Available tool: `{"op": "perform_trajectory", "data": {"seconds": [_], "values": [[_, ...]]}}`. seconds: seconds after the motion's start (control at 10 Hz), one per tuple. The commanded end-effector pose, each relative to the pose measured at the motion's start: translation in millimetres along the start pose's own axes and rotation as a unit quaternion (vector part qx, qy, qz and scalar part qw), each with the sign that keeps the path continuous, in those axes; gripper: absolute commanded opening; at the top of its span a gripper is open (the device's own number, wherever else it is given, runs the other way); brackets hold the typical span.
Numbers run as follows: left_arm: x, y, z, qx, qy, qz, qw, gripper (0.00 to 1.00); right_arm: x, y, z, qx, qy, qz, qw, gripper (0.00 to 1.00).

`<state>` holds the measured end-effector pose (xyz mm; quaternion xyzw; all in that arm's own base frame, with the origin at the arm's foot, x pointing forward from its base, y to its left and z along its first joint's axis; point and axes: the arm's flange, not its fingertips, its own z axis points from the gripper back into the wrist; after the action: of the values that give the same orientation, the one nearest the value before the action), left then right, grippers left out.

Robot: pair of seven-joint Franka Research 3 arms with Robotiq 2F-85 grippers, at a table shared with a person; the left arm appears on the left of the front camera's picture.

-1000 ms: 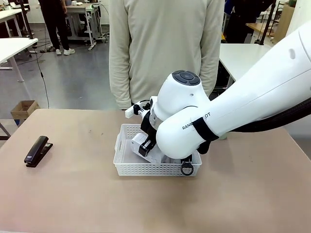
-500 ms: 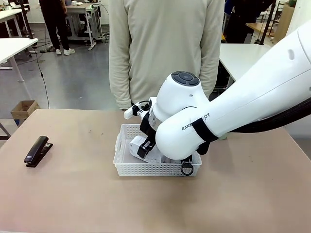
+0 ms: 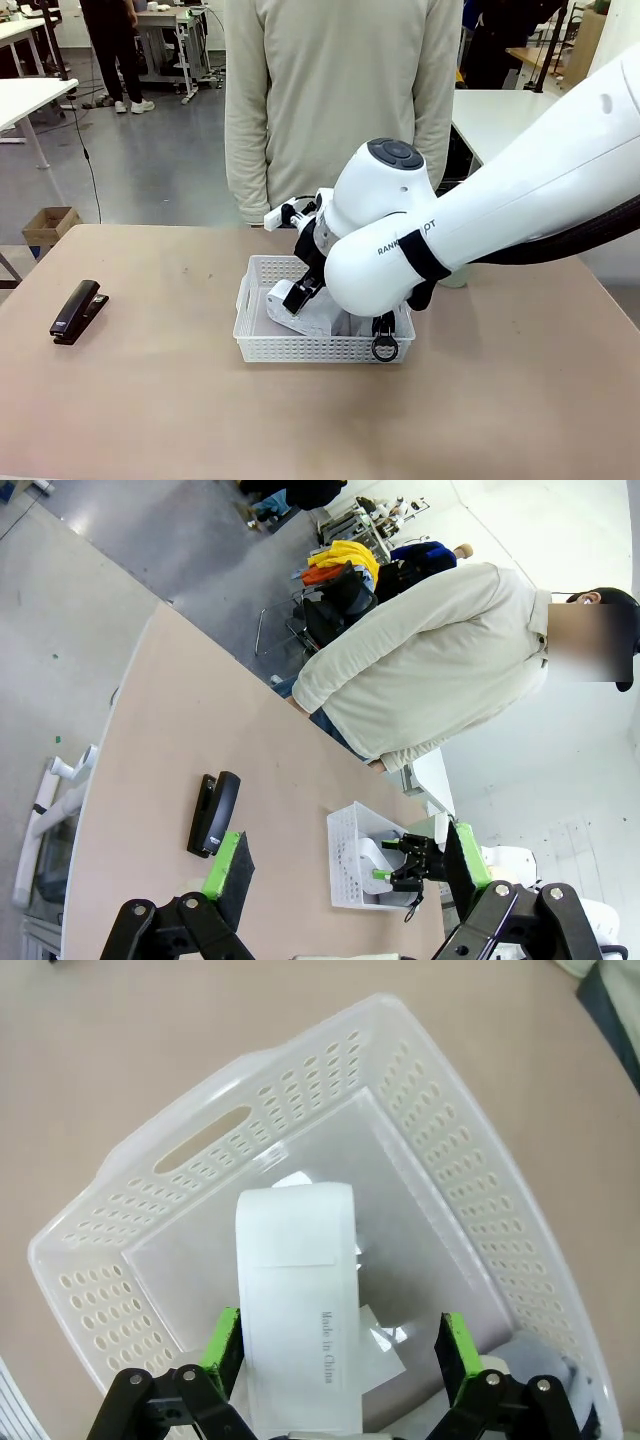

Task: Efficiently arrange items inside the basket to fit them all.
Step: Pick up the Digital clock and place it inside the Organizing basket.

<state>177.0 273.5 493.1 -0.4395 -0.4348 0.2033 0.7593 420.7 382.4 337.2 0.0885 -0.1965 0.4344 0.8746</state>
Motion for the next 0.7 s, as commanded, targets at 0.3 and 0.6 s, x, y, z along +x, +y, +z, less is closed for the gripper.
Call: {"op": "perform_trajectory", "data": {"seconds": [0.3, 0.6], "values": [[0.6, -0.2, -2.2, -0.009, -0.006, -0.012, 1.000, 1.00, -12.4, -31.0, 124.6, 0.069, -0.030, -0.024, 0.997, 1.00], [0.6, -0.2, -2.2, -0.009, -0.006, -0.012, 1.000, 1.00, -77.7, -62.3, 234.7, 0.107, -0.015, -0.146, 0.983, 1.00]]}}
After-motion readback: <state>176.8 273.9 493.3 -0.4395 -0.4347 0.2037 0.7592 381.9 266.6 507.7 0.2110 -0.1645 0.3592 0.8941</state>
